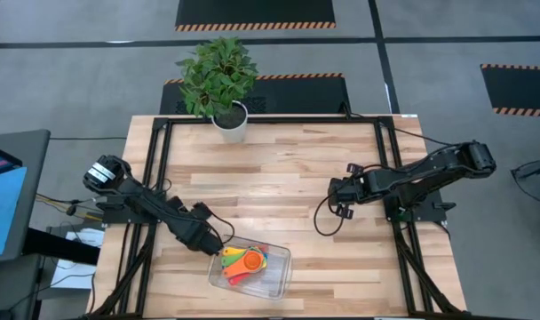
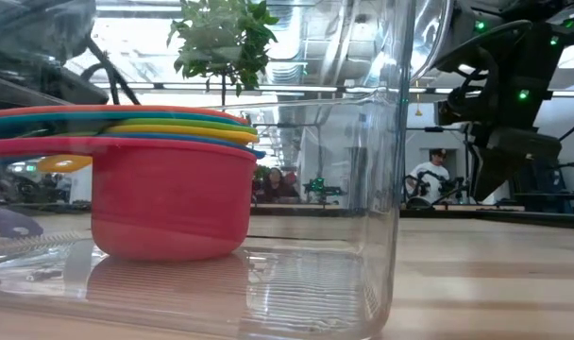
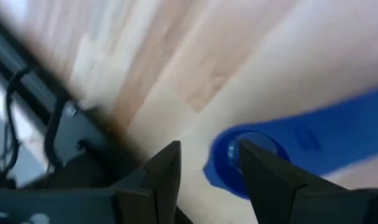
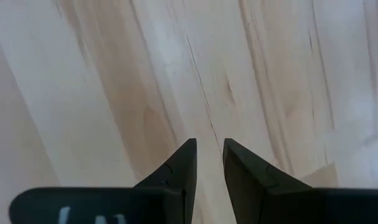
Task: Nest measuring cups in basket
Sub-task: Stack the dark blue measuring cup on top of the orange measuring cup
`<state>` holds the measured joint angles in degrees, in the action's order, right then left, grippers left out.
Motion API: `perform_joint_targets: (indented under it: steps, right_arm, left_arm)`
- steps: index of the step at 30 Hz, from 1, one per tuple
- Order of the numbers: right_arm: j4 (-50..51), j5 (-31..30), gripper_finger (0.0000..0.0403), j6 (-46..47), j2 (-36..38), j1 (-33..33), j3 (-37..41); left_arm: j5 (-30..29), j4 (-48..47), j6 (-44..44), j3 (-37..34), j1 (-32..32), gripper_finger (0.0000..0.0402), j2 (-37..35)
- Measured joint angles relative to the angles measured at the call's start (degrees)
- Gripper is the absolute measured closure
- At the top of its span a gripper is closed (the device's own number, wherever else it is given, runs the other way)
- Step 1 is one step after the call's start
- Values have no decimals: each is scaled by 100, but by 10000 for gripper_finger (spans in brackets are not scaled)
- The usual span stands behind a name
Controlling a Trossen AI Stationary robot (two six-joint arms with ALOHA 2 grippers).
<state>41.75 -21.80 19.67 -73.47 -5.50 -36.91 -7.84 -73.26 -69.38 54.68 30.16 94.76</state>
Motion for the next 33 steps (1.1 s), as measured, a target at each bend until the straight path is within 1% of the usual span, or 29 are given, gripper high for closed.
perform_joint_targets:
  steps: [5, 7, 10, 12, 14, 17, 20, 24, 29, 31, 33]
  right_arm:
    - [-57, 107, 302, 42, 0, -2, 0]
    - [-68, 107, 302, 47, 0, -2, 0]
    - [-122, 107, 302, 49, 0, -2, 0]
    - [-191, 107, 302, 47, 0, -2, 0]
    - [-258, 107, 302, 45, 0, 0, 0]
    - [-393, 107, 302, 43, 0, -2, 0]
    - [-506, 108, 302, 42, 0, -2, -2]
    - [-517, 107, 302, 40, 2, -1, -2]
    - [-516, 105, 302, 40, 2, -2, -2]
    - [-515, 105, 302, 38, 2, 0, -2]
    - [-514, 105, 302, 38, 2, -2, -2]
  left_arm:
    - [175, 79, 430, -28, 116, 251, -2]
    - [331, 155, 584, -86, 177, 251, -2]
    - [549, 496, 681, -272, 265, 251, -4]
    - [566, 635, 682, -395, 320, 251, -4]
    - [473, 640, 643, -446, 334, 251, -4]
    - [93, 630, 670, -448, 332, 251, -4]
    - [-184, 655, 990, -448, 328, 251, -4]
    - [-190, 709, 1557, -448, 323, 251, -4]
    - [-142, 1198, 2151, -574, 323, 251, -4]
    - [-100, 1351, 2203, -680, 323, 251, -4]
    - [-102, 1323, 2046, -750, 323, 251, -15]
